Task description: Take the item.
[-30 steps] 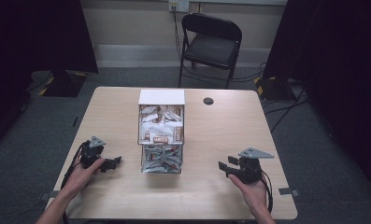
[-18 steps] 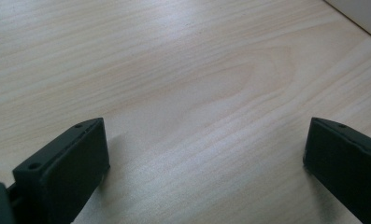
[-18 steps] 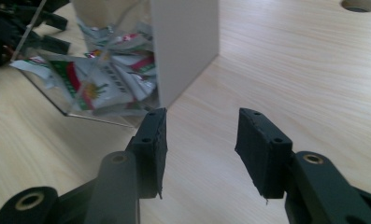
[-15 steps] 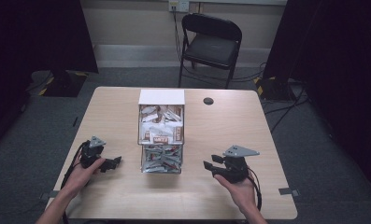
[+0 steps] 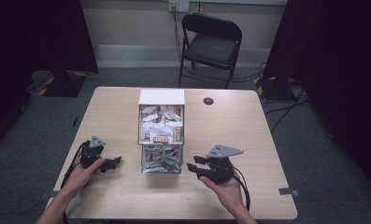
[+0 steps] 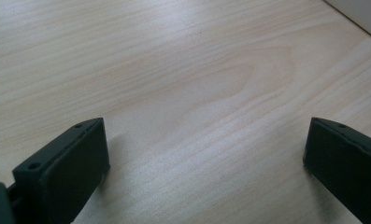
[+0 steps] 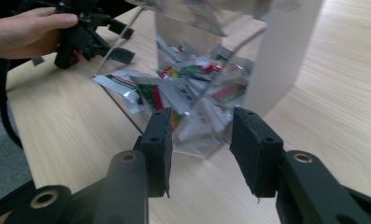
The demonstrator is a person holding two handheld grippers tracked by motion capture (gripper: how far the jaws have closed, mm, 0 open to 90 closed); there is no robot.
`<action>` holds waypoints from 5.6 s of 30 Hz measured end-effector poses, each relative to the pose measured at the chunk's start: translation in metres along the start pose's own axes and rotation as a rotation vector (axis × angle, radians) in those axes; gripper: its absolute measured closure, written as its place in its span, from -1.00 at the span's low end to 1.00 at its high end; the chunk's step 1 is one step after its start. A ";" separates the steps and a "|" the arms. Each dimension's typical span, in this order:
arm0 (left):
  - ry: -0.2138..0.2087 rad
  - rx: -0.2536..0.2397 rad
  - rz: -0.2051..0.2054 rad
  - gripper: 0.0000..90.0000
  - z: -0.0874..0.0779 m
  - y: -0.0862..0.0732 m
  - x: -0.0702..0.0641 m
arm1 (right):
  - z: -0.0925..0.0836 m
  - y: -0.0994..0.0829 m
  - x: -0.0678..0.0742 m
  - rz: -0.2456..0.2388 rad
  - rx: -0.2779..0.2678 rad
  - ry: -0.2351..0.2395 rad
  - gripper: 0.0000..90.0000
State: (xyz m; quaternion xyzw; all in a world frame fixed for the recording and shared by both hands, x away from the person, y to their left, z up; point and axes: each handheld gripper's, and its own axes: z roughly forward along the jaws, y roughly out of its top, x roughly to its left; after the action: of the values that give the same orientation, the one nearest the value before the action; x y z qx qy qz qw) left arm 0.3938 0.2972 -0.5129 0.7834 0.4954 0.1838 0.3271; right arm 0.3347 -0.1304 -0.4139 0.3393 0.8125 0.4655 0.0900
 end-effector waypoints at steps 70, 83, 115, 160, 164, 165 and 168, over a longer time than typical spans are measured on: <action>0.000 0.000 0.000 -1.00 0.000 0.000 0.000 | 0.077 0.007 0.022 -0.075 0.087 0.066 0.98; 0.000 0.001 0.000 -1.00 0.000 0.000 0.000 | 0.070 0.011 0.018 -0.059 0.036 0.095 1.00; 0.000 0.000 0.000 -1.00 0.000 0.000 0.000 | 0.044 0.016 0.026 -0.055 -0.043 0.137 1.00; 0.000 0.000 0.000 -1.00 0.000 0.000 0.000 | -0.009 0.014 0.018 -0.034 -0.120 0.112 1.00; 0.000 0.001 0.000 -1.00 0.000 0.000 0.000 | -0.019 0.007 0.013 -0.006 -0.151 0.087 1.00; 0.000 0.001 0.000 -1.00 0.000 0.000 0.000 | -0.019 0.007 0.013 -0.006 -0.151 0.087 1.00; 0.000 0.000 0.000 -1.00 0.000 0.000 0.000 | -0.026 0.007 0.008 0.001 -0.155 0.072 1.00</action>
State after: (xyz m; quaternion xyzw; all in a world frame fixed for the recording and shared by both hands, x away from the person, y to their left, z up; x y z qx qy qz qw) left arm 0.3938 0.2972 -0.5129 0.7835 0.4954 0.1837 0.3269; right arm 0.3197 -0.1405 -0.3930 0.3146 0.7766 0.5389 0.0866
